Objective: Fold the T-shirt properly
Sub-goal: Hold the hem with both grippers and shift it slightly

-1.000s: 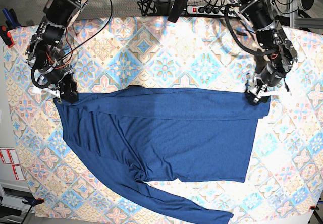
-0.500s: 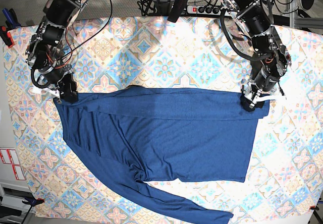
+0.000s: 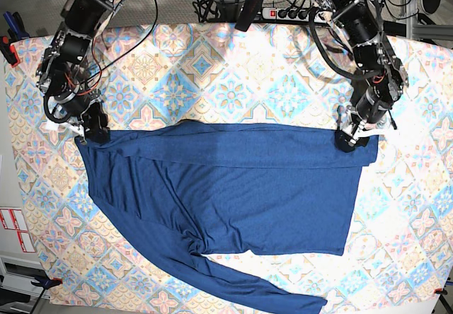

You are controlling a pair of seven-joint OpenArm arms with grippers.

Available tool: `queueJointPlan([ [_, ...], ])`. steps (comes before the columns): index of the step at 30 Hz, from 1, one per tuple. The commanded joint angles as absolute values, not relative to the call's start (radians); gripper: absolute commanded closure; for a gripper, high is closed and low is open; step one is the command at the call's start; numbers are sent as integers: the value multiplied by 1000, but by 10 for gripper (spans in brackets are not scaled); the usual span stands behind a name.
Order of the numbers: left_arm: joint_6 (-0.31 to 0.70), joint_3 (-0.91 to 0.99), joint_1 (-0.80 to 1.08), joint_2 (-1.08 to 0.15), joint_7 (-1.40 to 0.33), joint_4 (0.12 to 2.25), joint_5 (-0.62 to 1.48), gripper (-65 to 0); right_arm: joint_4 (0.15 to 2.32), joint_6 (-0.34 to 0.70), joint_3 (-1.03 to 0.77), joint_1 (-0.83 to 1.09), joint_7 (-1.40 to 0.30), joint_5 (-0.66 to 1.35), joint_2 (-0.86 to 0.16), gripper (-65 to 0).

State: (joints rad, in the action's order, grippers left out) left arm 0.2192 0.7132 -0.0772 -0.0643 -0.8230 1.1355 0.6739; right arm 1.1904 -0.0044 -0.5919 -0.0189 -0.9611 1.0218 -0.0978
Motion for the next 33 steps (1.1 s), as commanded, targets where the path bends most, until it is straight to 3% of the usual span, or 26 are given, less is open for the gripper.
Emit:
queueJointPlan([
  [1, 205, 711, -76, -70, -843, 1142, 650, -365, 1210, 5, -593, -38, -958, 1041, -108, -263],
  [14, 203, 711, -116, -68, -782, 1138, 647, -356, 1201, 5, -591, -61, -958, 1041, -107, -263],
  [22, 203, 711, -142, -68, -782, 1138, 647, -162, 1201, 5, -591, -61, -958, 1041, -105, -263],
  [29, 206, 711, -145, -68, -782, 1138, 648, -148, 1201, 5, -558, -74, -958, 1041, -105, -263],
  [33, 208, 711, -145, -68, -782, 1139, 648, -68, 1201, 5, -558, -74, -958, 1041, -105, -264],
])
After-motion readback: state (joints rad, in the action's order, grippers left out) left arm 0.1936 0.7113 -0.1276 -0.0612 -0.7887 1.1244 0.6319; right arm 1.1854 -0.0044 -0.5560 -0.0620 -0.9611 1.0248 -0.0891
